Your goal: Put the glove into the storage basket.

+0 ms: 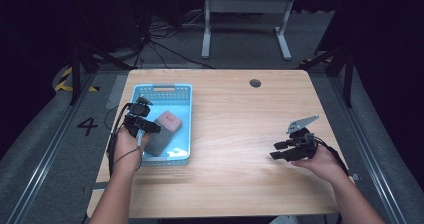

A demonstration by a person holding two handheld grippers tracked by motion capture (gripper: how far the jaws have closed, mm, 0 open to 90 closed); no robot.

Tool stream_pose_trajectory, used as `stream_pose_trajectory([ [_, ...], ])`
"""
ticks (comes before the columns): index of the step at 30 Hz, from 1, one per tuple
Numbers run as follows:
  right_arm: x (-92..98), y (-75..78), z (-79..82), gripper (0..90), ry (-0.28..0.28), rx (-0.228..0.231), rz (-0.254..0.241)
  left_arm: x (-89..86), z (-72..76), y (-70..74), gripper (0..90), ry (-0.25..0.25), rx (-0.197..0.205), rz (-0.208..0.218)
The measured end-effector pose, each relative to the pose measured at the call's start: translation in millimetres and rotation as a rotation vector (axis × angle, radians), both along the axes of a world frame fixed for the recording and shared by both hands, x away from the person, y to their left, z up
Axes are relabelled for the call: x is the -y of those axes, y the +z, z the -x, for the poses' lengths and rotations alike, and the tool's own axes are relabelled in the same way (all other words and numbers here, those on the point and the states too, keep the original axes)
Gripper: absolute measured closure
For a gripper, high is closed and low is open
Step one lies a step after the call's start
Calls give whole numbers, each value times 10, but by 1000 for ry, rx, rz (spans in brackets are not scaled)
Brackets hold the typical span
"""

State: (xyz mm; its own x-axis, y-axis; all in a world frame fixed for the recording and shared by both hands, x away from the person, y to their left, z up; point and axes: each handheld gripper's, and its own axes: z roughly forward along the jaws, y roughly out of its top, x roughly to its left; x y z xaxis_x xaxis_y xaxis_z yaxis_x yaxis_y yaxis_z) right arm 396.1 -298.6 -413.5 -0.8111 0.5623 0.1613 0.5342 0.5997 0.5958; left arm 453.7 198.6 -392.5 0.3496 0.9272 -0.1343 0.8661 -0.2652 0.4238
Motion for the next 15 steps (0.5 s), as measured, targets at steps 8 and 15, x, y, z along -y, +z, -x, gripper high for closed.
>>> stream_pose_trajectory([
  [8,-10,4,14,522,4,-2,-1,200,331,330,475,-106,86,33],
  [15,-5,5,26,522,-3,-4,0,408,667,541,472,-225,162,58],
])
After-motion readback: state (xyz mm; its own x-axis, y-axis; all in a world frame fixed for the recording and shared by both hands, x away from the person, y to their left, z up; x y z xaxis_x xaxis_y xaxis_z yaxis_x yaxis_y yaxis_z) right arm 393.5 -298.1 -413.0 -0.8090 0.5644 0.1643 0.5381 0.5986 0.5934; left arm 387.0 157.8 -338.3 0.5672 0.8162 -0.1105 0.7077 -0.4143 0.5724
